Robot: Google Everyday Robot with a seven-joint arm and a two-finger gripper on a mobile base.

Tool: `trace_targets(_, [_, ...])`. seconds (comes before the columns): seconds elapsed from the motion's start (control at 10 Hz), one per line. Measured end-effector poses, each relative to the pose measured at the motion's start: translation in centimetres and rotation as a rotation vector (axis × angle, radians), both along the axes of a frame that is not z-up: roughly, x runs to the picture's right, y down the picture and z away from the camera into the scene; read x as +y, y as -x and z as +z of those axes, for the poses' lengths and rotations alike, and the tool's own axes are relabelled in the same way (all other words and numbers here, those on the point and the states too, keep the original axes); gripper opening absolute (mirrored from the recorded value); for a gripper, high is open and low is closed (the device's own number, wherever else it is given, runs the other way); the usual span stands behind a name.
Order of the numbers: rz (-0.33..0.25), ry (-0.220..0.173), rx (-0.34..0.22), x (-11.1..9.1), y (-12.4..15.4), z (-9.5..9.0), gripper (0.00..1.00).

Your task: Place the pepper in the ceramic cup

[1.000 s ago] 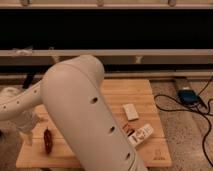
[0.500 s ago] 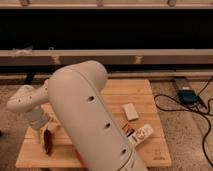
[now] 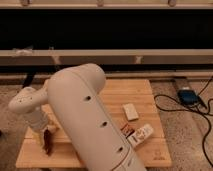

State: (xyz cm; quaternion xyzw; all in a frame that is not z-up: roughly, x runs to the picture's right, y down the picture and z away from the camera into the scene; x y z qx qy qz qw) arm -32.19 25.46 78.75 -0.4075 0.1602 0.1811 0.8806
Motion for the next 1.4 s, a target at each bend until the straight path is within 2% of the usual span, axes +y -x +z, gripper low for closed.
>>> trace_targets(0.4, [-0.001,0.022,-0.02,-0.1,-0.1,0.1,0.15])
trace_targets(0.6, [0.024,0.015,-0.036,-0.8,-0.4,0.1,0.01])
trace_targets(0.9, [0.086,-0.056,-0.108,-4.2,-1.1,-1.9,0.0])
trace_targets(1.2, [0.158,-0.176,-0.197,-9.9,-2.8,-6.5,0.0])
trace_targets(1.3, [0.198,-0.229,-0.236,-12.4,-3.9,-8.4,0.0])
trace_targets(1.4, [0.226,-0.269,-0.261,-14.2,-5.0,-9.2,0.0])
